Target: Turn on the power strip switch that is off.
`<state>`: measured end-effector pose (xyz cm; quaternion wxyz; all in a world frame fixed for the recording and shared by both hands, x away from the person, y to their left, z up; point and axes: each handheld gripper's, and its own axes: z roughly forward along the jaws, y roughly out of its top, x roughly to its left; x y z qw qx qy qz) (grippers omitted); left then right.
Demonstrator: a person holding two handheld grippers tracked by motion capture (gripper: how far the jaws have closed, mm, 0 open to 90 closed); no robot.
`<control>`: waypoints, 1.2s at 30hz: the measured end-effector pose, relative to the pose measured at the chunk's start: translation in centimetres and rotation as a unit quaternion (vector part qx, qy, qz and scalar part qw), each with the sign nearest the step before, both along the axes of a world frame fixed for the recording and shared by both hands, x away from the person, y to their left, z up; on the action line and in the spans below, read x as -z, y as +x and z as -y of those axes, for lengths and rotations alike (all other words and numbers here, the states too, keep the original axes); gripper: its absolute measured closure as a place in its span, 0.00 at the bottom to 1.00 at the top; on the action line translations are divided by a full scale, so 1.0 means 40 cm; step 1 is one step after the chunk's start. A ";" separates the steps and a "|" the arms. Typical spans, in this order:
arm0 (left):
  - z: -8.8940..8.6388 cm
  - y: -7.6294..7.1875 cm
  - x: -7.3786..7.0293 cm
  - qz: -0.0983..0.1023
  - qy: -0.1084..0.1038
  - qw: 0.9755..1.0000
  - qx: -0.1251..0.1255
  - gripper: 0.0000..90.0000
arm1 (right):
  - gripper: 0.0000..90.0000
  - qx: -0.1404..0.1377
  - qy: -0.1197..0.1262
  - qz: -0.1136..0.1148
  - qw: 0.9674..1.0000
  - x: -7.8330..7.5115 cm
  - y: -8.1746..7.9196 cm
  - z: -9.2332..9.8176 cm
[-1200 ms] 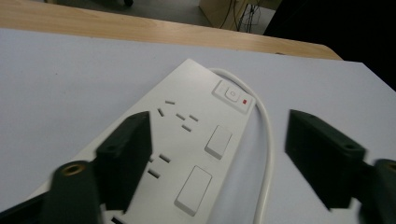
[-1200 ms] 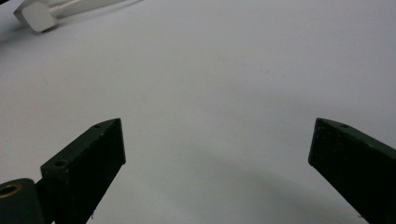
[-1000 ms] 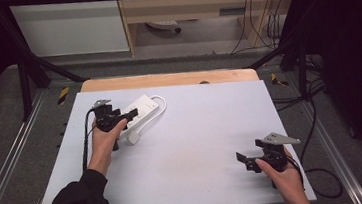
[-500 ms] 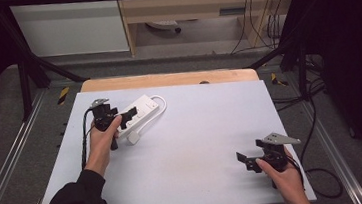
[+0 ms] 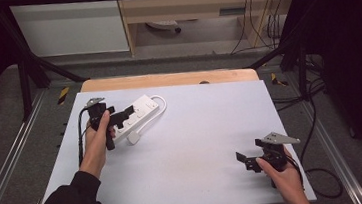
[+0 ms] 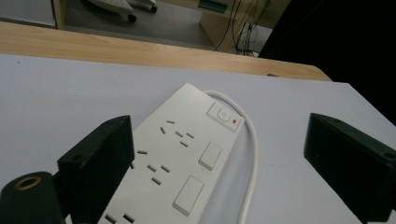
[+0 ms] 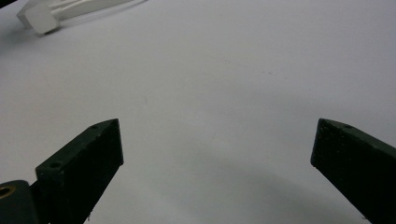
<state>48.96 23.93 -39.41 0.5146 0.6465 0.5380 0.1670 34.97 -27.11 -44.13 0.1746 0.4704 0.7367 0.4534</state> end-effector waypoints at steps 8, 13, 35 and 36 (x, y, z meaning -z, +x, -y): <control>-0.014 -0.025 -0.028 0.004 0.011 1.000 -0.004 0.10 | 0.03 0.001 0.004 0.002 1.000 0.000 -0.001 0.003; -0.023 -0.042 -0.044 0.003 0.010 1.000 -0.007 0.09 | 0.03 -0.003 0.004 0.003 1.000 0.000 -0.001 0.003; -0.057 -0.133 -0.090 0.021 -0.001 1.000 0.009 0.08 | 0.03 -0.008 0.002 0.004 1.000 0.001 -0.002 0.002; -0.059 -0.138 -0.091 0.021 -0.004 1.000 0.008 0.08 | 0.03 -0.007 0.002 0.003 1.000 0.001 -0.002 0.002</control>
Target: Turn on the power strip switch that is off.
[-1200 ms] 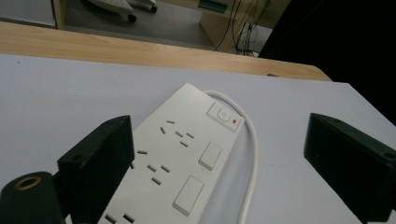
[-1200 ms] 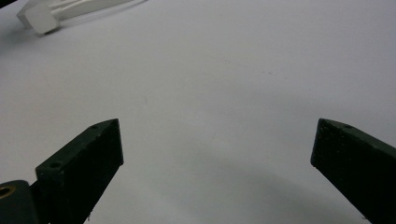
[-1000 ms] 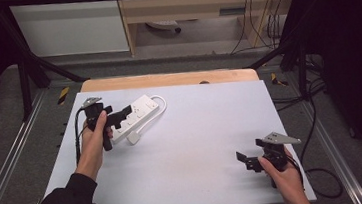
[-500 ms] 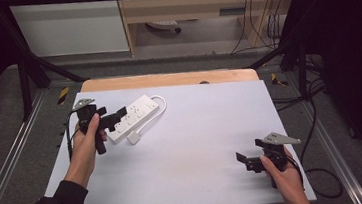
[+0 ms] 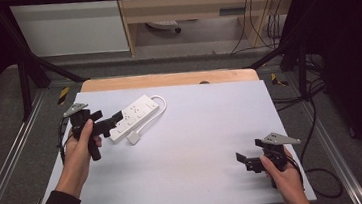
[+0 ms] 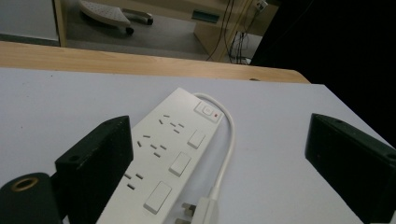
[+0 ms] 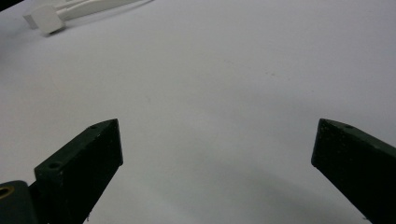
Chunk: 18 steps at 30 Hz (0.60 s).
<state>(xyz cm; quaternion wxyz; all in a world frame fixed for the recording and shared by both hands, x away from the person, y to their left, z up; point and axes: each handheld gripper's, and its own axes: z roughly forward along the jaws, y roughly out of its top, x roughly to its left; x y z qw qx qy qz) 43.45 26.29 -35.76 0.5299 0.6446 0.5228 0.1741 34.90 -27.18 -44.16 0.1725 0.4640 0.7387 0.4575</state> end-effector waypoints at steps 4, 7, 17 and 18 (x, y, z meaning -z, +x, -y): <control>-0.009 -0.021 -0.003 0.003 -0.005 1.000 0.002 0.08 | 0.03 0.001 0.000 -0.001 1.000 0.000 0.001 0.000; -0.016 -0.036 -0.002 0.005 -0.007 1.000 0.002 0.08 | 0.03 0.002 -0.001 -0.001 1.000 0.001 0.001 0.000; -0.060 -0.098 0.001 0.014 -0.022 1.000 -0.010 0.08 | 0.03 0.002 -0.005 -0.002 1.000 0.002 0.002 -0.001; -0.065 -0.105 0.002 0.014 -0.023 1.000 -0.011 0.08 | 0.03 0.001 -0.006 -0.003 1.000 0.002 0.002 -0.001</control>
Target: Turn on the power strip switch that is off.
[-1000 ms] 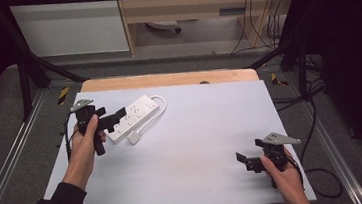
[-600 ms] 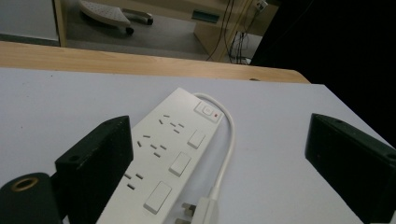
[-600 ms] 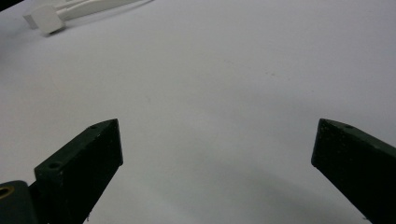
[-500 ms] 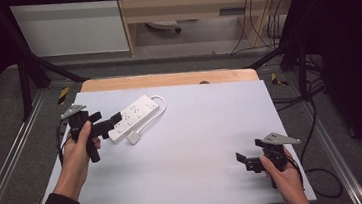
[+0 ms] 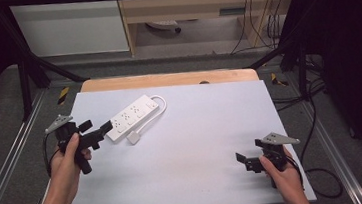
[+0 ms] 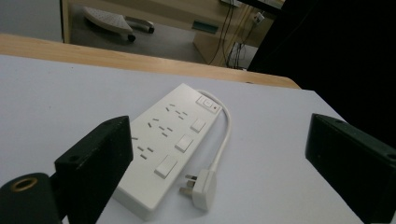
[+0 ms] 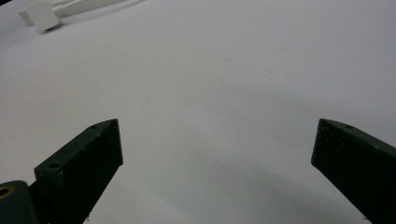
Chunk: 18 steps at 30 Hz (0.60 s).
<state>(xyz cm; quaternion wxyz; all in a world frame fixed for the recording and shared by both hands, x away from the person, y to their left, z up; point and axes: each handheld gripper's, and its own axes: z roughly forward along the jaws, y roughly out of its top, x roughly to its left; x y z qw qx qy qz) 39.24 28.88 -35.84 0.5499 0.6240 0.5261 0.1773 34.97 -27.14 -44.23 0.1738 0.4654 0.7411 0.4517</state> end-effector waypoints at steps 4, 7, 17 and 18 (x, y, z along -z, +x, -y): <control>-0.018 -0.033 0.006 0.004 0.006 1.000 -0.003 0.08 | 0.03 0.000 0.000 0.000 1.000 0.000 0.000 -0.001; -0.031 -0.057 0.015 0.004 0.008 1.000 -0.005 0.08 | 0.03 -0.001 -0.001 0.000 1.000 0.000 0.000 -0.001; -0.031 -0.125 0.074 -0.007 0.012 1.000 0.002 0.08 | 0.03 0.000 -0.003 0.000 1.000 0.000 0.000 -0.001; -0.028 -0.130 0.082 -0.010 0.013 1.000 0.004 0.08 | 0.03 0.000 -0.003 0.000 1.000 0.000 0.000 -0.001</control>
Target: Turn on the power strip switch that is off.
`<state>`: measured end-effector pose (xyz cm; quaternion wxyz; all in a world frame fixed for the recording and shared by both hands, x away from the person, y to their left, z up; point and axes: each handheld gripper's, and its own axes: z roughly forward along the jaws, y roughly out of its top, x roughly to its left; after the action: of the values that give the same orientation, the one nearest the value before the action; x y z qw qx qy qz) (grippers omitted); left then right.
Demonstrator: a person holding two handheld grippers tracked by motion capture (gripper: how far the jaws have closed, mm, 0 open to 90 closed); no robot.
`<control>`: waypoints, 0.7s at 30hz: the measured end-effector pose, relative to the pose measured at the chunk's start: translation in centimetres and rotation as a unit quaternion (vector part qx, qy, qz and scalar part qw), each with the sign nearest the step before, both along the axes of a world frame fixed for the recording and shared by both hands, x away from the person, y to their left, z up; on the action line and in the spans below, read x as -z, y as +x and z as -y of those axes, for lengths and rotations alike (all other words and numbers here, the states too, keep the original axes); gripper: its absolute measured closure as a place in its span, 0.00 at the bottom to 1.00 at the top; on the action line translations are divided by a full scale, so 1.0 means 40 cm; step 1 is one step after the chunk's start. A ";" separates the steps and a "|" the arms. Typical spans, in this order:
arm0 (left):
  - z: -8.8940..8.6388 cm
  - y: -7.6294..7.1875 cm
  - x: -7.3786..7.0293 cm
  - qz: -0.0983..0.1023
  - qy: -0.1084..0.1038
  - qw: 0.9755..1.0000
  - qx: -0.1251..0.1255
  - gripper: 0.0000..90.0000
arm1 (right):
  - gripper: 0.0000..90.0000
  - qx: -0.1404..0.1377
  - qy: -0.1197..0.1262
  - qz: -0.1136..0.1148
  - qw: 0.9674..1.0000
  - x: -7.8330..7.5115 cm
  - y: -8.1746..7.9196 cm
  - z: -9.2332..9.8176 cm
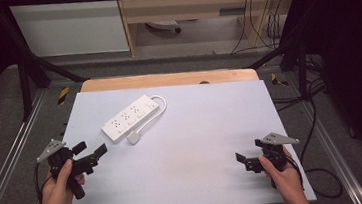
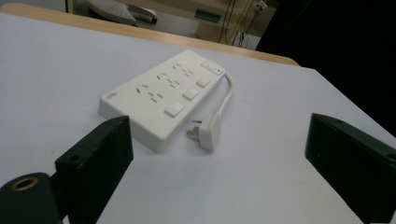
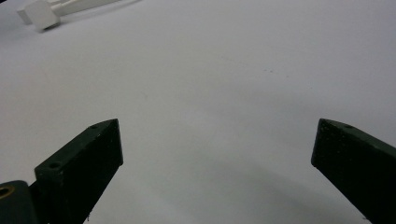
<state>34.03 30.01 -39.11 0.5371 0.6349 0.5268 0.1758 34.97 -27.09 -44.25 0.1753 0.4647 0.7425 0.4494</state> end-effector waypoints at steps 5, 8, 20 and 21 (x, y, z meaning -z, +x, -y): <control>0.015 -0.019 0.036 -0.003 0.017 1.000 0.005 0.09 | 0.03 0.001 0.000 0.000 1.000 0.000 0.000 0.001; 0.026 -0.026 0.054 -0.001 0.033 0.999 0.008 0.09 | 0.03 0.002 0.000 0.001 1.000 0.000 0.000 0.000; 0.075 -0.084 0.111 -0.029 0.056 0.997 0.041 0.10 | 0.03 0.006 -0.006 -0.001 1.000 0.003 0.003 0.002; 0.074 -0.084 0.114 -0.033 0.056 0.997 0.043 0.10 | 0.03 0.010 -0.008 -0.005 1.000 0.005 0.004 0.002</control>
<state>30.66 27.05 -43.67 0.4903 0.6911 0.5060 0.1610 35.12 -27.15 -44.44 0.1801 0.4724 0.7424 0.4395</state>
